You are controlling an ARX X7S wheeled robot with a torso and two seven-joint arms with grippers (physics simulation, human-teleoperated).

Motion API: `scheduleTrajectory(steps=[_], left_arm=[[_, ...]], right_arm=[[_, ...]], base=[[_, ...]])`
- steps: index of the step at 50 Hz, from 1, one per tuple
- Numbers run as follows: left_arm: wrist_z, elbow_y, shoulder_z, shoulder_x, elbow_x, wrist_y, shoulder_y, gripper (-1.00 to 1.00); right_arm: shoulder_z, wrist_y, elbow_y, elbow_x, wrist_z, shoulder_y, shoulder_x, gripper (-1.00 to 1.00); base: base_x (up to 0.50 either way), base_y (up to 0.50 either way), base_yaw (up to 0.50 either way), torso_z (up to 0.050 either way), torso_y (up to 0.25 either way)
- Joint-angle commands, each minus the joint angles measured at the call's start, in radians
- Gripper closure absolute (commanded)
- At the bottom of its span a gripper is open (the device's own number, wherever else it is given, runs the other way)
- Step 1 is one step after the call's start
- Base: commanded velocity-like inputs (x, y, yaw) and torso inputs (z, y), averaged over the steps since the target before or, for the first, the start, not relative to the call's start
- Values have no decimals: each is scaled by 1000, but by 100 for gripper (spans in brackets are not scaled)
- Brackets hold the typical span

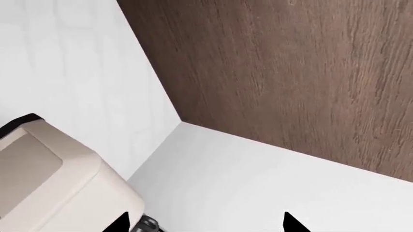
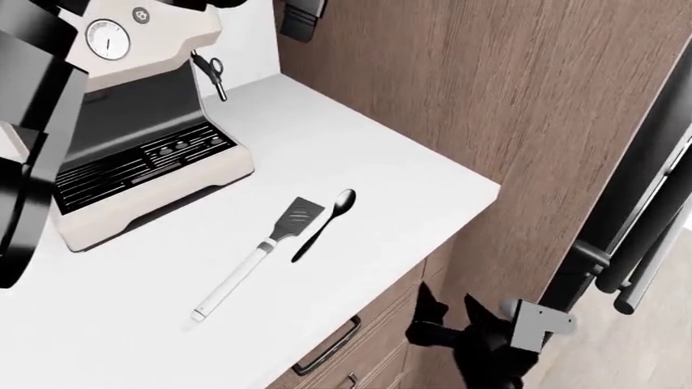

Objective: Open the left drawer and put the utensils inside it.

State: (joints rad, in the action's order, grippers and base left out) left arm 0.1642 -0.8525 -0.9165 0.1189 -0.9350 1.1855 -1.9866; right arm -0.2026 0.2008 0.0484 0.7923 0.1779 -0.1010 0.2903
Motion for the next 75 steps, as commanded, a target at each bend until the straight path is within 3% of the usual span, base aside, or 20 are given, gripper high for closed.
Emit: scheduleTrajectory(steps=[1, 4, 8, 20, 37, 61, 75], left_arm=[[3, 8, 1, 5, -5, 5, -2, -100], [1, 5, -1, 4, -4, 3, -4, -100], [-3, -1, -2, 1, -3, -2, -2, -100], [5, 4, 2, 6, -10, -2, 7, -100], [-18, -21, -13, -5, 0, -15, -3, -100], [-35, -45, -24, -8, 6, -31, -3, -100], [15, 19, -3, 14, -21, -3, 25, -100]], right_arm=[[124, 103, -101, 396, -232, 11, 37, -100], [160, 70, -120, 413, -231, 22, 25, -100], [188, 194, -213, 608, -346, 2, 44, -100], [116, 385, -263, 700, -486, -9, 124, -100], [122, 403, -324, 760, -470, -2, 88, -100], [18, 437, -591, 694, -557, -121, 23, -100], [-54, 449, -727, 630, -604, -215, -14, -100]], base=[[0, 0, 0, 0, 0], [0, 0, 0, 0, 0], [0, 0, 0, 0, 0], [0, 0, 0, 0, 0], [0, 0, 0, 0, 0], [0, 0, 0, 0, 0], [0, 0, 0, 0, 0]])
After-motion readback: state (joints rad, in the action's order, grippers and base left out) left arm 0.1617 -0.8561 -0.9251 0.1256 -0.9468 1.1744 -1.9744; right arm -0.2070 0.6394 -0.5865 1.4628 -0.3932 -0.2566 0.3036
